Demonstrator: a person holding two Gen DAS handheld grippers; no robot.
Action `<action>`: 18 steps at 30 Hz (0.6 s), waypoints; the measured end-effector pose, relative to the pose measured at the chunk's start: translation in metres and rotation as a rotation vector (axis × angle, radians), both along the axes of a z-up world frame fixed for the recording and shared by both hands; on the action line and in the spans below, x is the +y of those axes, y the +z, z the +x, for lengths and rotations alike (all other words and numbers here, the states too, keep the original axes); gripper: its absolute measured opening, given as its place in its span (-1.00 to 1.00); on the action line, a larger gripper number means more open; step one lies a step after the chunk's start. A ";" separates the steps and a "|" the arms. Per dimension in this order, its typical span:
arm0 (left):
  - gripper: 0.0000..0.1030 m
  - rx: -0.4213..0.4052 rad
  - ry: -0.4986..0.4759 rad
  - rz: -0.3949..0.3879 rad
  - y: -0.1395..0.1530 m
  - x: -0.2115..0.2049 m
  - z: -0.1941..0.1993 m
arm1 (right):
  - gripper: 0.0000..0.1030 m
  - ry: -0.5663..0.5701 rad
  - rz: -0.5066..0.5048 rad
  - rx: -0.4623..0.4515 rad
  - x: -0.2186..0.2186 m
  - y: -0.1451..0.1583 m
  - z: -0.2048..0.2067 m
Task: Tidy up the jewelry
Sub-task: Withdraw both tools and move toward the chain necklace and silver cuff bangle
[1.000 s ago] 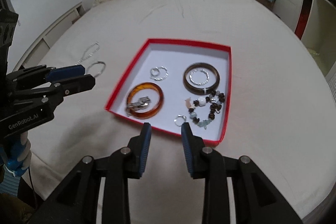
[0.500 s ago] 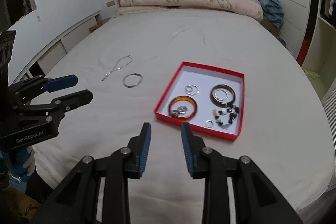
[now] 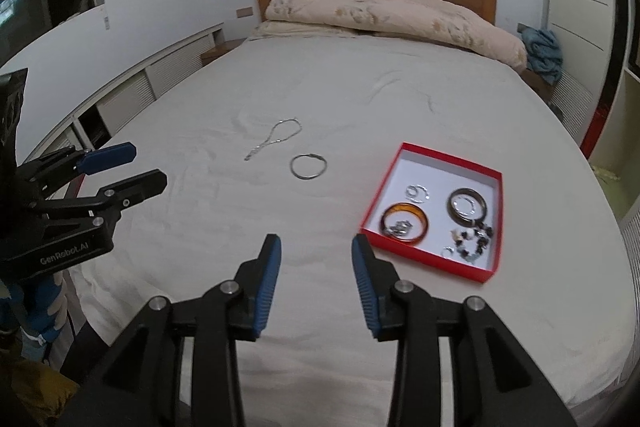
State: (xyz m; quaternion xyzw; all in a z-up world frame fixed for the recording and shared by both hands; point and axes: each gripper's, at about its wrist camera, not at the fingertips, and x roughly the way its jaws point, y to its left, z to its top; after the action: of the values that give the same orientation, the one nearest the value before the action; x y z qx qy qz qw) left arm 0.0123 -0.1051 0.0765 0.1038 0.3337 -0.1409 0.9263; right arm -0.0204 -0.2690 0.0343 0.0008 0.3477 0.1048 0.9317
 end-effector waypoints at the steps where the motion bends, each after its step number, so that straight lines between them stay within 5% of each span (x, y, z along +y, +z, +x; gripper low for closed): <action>1: 0.15 -0.002 0.008 0.000 0.000 0.004 0.000 | -0.32 0.006 -0.002 -0.001 0.004 0.000 0.001; 18: 0.15 0.058 0.112 0.031 -0.029 0.043 0.033 | -0.31 0.107 0.012 0.044 0.047 -0.019 0.052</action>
State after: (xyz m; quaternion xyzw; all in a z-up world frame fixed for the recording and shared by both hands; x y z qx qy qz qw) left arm 0.0451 -0.0621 0.0478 0.0951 0.3677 -0.0864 0.9210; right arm 0.0318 -0.2220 0.0149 -0.0099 0.3668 0.1565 0.9170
